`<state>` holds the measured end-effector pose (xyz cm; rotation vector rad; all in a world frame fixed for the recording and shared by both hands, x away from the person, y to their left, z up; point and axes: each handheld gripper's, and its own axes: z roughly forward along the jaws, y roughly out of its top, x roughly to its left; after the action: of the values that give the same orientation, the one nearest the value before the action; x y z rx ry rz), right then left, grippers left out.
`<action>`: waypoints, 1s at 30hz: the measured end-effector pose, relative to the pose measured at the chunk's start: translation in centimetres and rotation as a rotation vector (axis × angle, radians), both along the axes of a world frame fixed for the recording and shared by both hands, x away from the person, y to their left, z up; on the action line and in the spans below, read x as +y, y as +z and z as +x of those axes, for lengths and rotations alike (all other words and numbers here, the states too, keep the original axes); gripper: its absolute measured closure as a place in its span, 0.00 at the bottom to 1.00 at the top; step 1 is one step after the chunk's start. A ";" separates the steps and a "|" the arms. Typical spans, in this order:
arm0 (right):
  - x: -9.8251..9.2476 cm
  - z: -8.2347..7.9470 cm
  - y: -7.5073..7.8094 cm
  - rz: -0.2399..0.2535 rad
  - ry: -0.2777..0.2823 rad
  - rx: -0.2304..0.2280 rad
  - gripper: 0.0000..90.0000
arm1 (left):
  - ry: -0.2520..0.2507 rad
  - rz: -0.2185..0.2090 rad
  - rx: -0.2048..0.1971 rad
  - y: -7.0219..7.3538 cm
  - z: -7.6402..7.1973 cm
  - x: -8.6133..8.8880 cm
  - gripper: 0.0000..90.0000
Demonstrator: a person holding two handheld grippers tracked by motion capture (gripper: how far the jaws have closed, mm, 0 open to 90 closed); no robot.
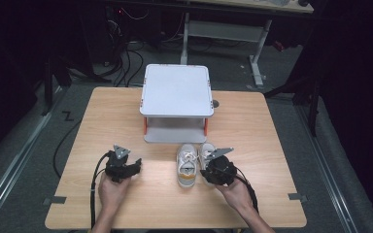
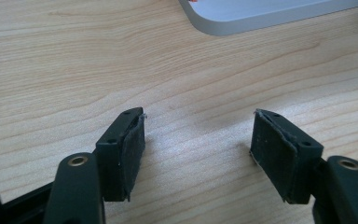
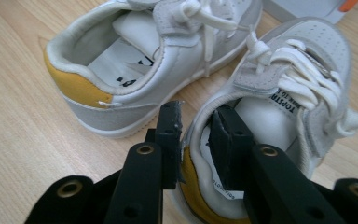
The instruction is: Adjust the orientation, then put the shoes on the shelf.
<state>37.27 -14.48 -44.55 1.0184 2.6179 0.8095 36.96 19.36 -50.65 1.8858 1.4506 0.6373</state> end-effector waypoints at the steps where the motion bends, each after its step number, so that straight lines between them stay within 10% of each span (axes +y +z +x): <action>1: 0.1 0.0 0.0 0.006 0.002 0.001 0.79 | -0.002 0.005 0.000 0.0 0.0 0.0 0.39; 21: -0.5 -0.4 0.1 0.117 0.032 0.031 0.60 | -0.001 0.008 0.002 0.0 0.0 -0.1 0.39; 30: -3.1 -1.0 1.5 0.216 -0.017 -0.071 0.60 | 0.000 0.007 0.001 0.0 0.0 -0.1 0.39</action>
<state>36.31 -17.53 -43.08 1.0420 2.4997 1.1231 36.95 19.27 -50.65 1.8925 1.4507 0.6422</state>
